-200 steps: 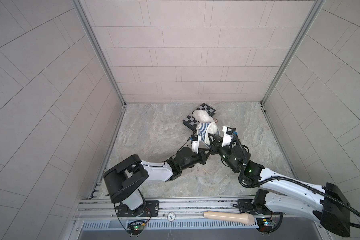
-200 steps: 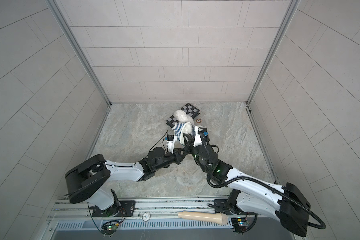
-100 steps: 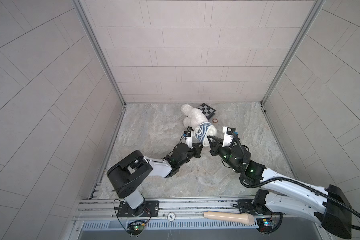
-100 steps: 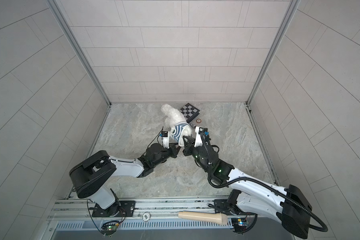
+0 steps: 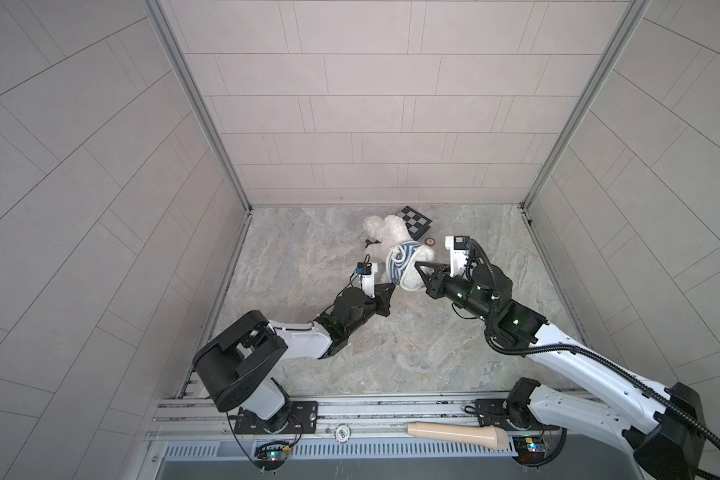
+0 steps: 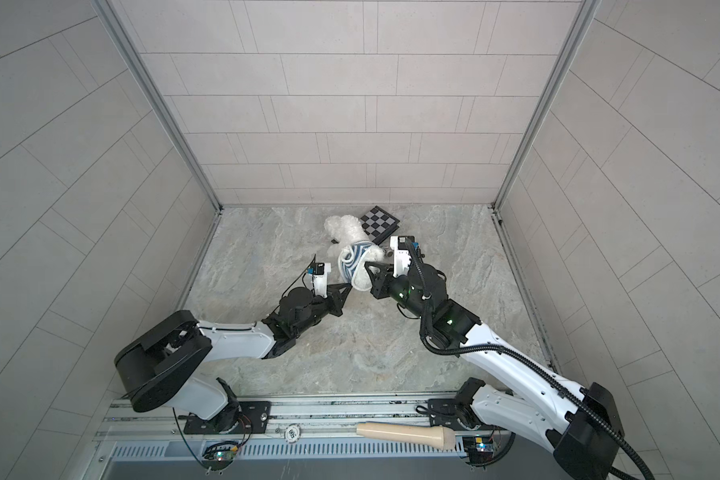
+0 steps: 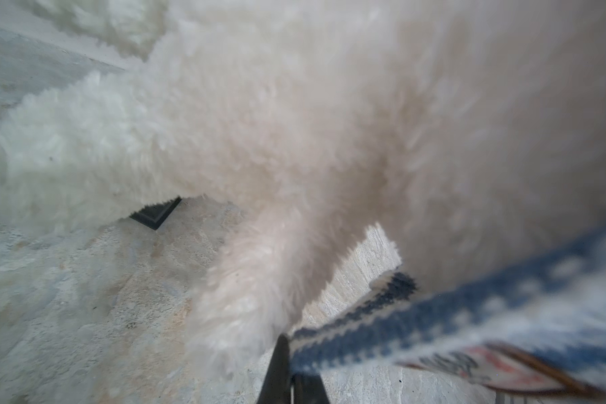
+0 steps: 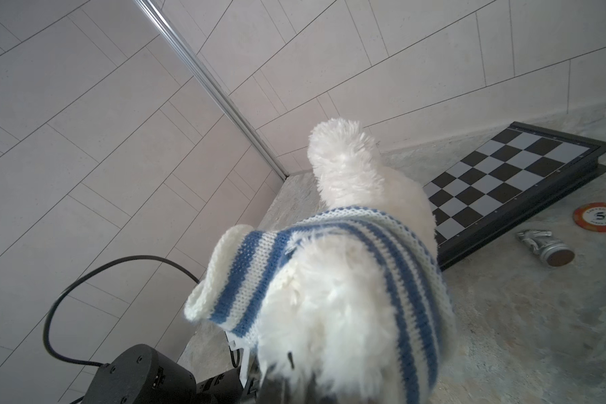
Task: Dress the teddy bear
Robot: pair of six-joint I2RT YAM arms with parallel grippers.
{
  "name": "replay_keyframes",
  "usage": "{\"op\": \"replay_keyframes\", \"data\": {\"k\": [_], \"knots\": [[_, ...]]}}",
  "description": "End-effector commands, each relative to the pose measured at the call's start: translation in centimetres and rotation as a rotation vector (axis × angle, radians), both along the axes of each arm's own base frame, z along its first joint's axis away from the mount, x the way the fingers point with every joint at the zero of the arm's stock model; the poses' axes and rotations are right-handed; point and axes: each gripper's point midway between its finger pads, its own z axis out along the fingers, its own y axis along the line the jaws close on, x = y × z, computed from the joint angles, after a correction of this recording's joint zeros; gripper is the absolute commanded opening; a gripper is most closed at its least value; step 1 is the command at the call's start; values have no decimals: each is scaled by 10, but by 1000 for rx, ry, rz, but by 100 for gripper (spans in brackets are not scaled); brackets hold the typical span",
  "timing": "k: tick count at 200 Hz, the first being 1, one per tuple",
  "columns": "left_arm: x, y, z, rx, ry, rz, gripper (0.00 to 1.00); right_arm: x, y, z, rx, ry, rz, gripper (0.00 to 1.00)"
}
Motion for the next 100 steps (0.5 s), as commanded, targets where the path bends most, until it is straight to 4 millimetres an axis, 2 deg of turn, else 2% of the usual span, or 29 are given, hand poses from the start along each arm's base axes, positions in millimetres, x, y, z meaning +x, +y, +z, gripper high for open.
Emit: {"op": "replay_keyframes", "data": {"k": [1,21,45,65,85,100], "knots": [[1,24,-27,29,87,47,0,-16,14,22,-72,-65,171,0],[-14,9,-17,-4,78,-67,0,-17,10,13,-182,-71,218,0],[-44,0,-1,-81,52,-220,30,-20,11,9,-243,-98,312,0],[-71,1,4,-74,38,-316,45,-17,4,13,-286,-174,319,0],[-94,9,2,-30,52,-365,52,-13,2,23,-332,-266,354,0],[-105,17,10,-51,71,-371,53,-15,9,22,-360,-325,432,0]]}}
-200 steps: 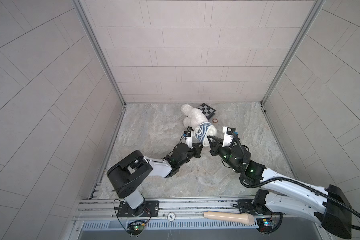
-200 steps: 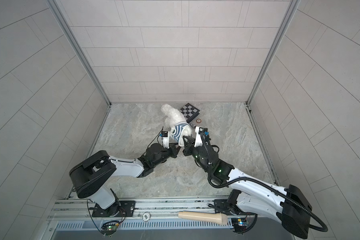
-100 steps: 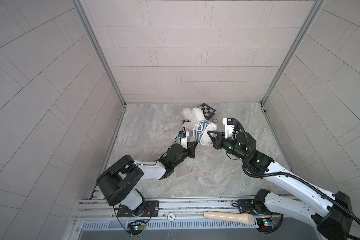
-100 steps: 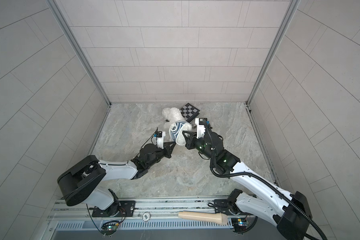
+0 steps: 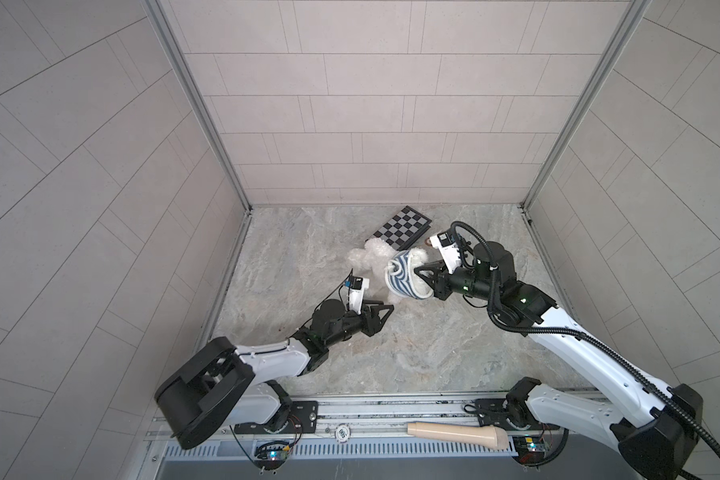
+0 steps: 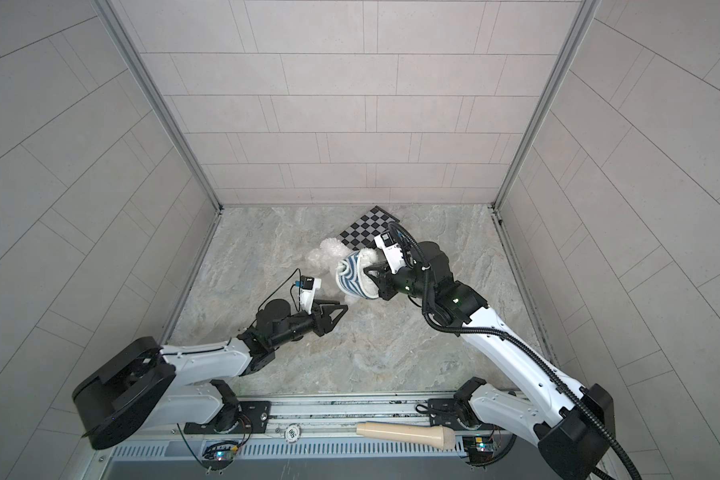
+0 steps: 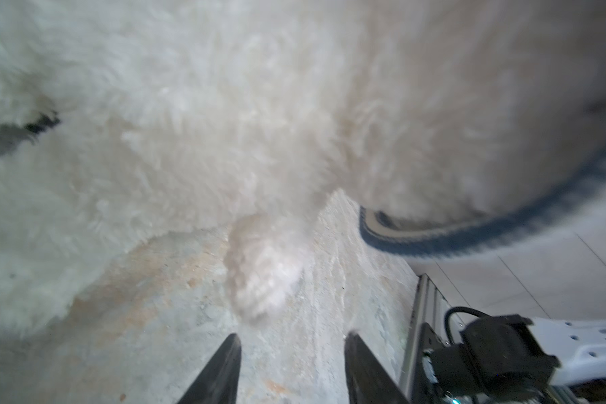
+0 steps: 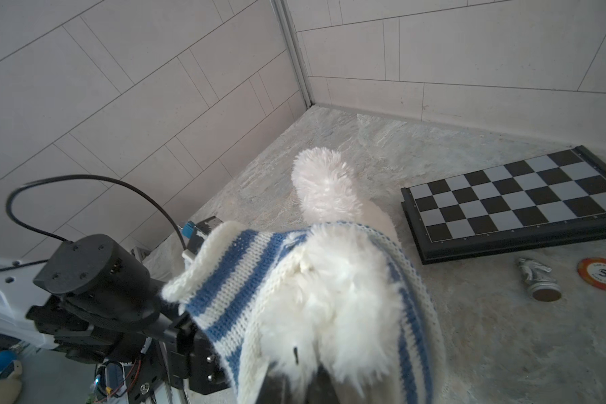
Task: Dress the teddy bear
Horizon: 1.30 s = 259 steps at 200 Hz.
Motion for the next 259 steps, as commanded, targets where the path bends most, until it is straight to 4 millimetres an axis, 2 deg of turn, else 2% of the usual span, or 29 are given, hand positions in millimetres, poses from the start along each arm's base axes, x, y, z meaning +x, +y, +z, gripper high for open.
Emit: {"op": "replay_keyframes", "data": {"k": [1,12,32,63,82,86,107,134,156,185,190,204,244,259], "knots": [[-27,6,4,8,24,-82,53,-8,12,27,-31,-196,175,0],[-31,13,17,-29,42,-74,50,-13,21,24,-39,-215,261,0],[-27,32,34,-75,109,-22,46,-24,33,21,-56,-258,408,0],[-18,56,72,-173,162,38,43,-32,38,23,-81,-354,510,0],[-15,62,94,-227,163,44,41,-35,39,24,-111,-402,554,0],[-8,69,97,-238,159,74,40,-36,39,24,-118,-414,563,0],[-4,70,110,-258,159,72,37,-45,38,24,-131,-515,614,0],[-5,64,126,-310,154,28,33,-37,38,27,-141,-554,571,0],[-10,57,133,-331,151,-20,36,-35,41,24,-155,-567,566,0],[-8,52,127,-278,164,-13,38,-32,44,26,-144,-590,553,0],[-15,44,127,-272,168,-45,37,-31,44,27,-141,-593,549,0],[-16,39,130,-276,162,-57,36,-30,46,28,-142,-596,545,0],[-13,32,123,-262,181,-59,30,-27,45,29,-151,-607,528,0],[-12,33,124,-263,177,-54,24,-29,45,30,-152,-612,530,0]]}}
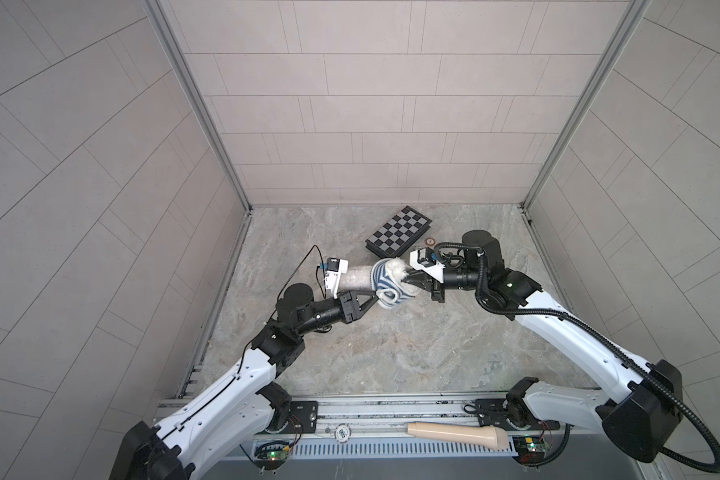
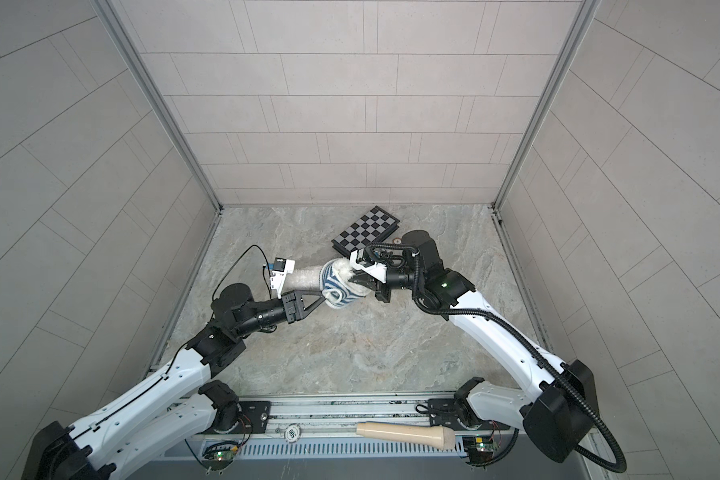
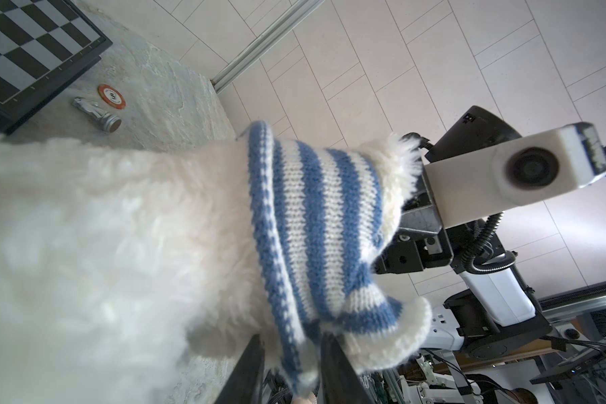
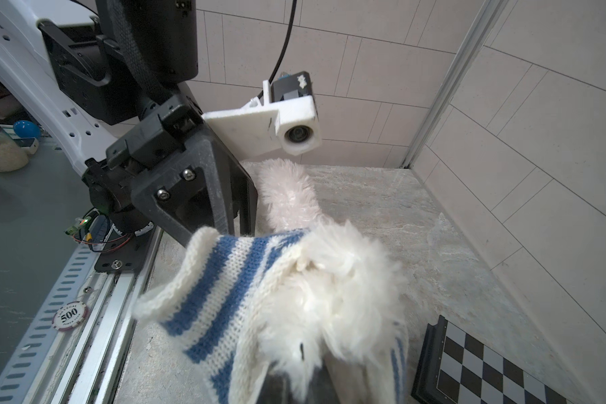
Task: Dress the teddy bear
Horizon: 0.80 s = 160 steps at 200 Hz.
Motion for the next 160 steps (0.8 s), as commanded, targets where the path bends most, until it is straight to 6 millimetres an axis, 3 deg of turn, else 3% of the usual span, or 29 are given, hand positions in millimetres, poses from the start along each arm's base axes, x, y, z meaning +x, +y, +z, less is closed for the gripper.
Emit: {"op": "replay_keyframes", "data": {"k": [1,36,59,77,104,142,160], "knots": [[1,0,20,-25,-64,6,24,-4,3,22,38,-118,33,0],[1,5,24,-11,-80,30,0,-13,2,16,-5,-125,51,0],[8,22,16,97,-69,79,0,-31,7,3,-102,-149,100,0],[22,48,11,167,-56,155,0,-43,10,-7,-174,-183,144,0],[36,71,2,250,-31,225,0,-67,16,-9,-210,-231,213,0],[52,77,-13,343,-9,255,0,-94,24,-13,-284,-291,283,0],[54,71,-2,308,-43,232,0,-101,30,-24,-350,-289,306,0]]}}
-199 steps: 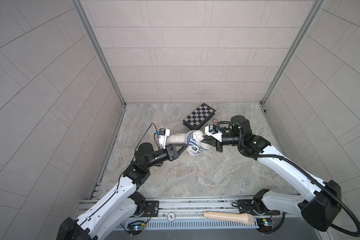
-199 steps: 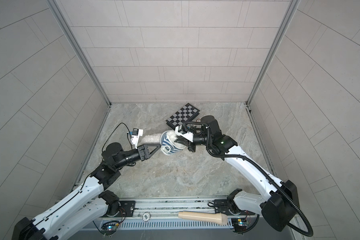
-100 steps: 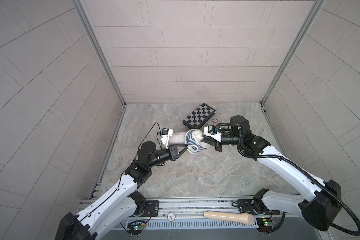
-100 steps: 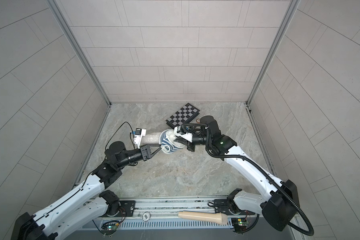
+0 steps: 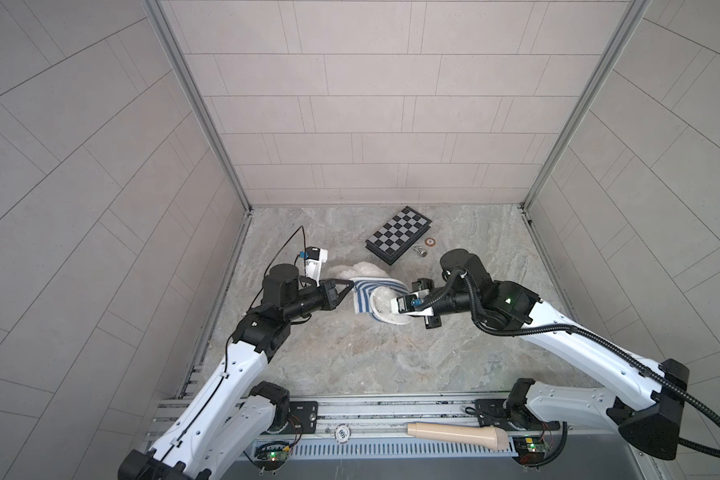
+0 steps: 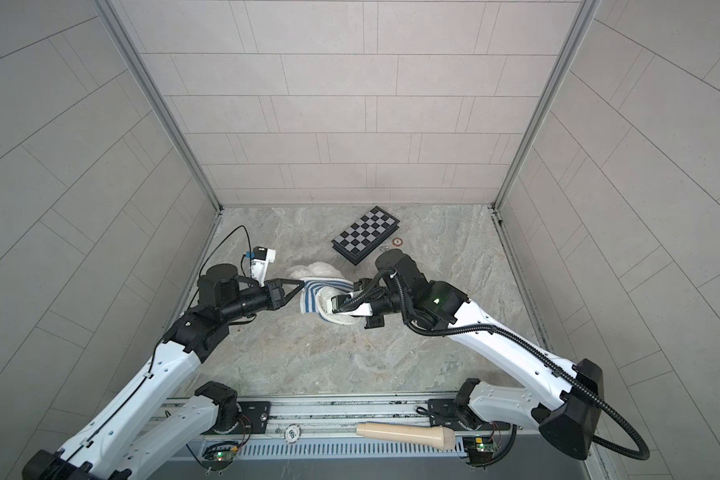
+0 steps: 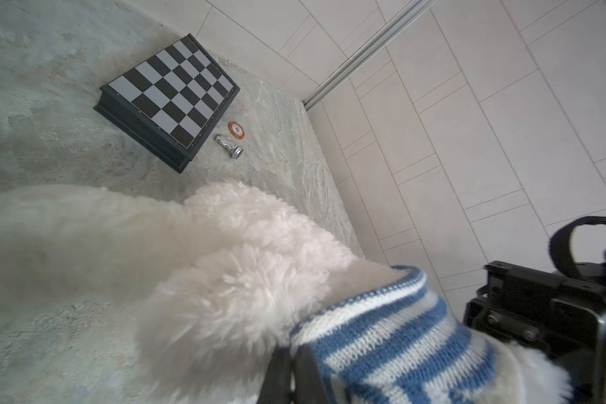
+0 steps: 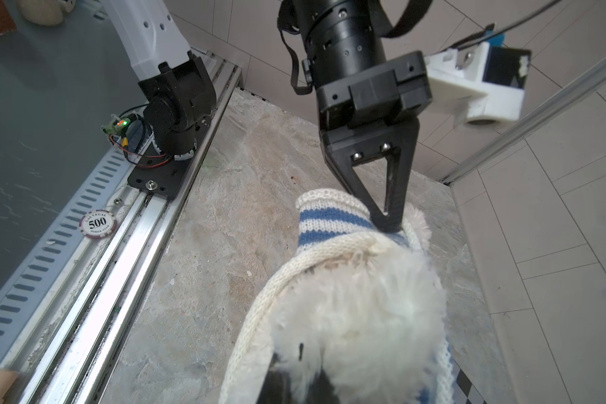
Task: Dress the teddy bear
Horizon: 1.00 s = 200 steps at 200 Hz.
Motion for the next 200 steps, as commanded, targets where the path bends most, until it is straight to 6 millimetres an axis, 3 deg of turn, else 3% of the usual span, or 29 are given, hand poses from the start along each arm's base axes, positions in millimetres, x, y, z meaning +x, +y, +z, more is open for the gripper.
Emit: {"op": "replay_keyframes", "data": {"k": [1,25,62,78,113,149,181,200], "knots": [[14,8,15,32,-80,41,0,-27,0,-3,-79,-47,100,0],[10,4,36,-18,-137,18,0,-21,2,-16,-144,-55,71,0],[10,3,36,-19,-142,17,0,-23,6,-20,-173,-48,85,0],[18,11,18,53,-97,64,0,-31,7,-17,-171,-63,111,0],[37,51,-39,327,17,242,0,-55,5,-5,-142,-120,165,0],[44,45,-63,360,69,217,0,-68,6,4,-110,-142,196,0],[40,27,-62,375,33,152,0,-59,12,16,-23,-150,121,0],[36,10,-31,258,-100,112,0,-39,14,35,46,-97,-13,0]]}}
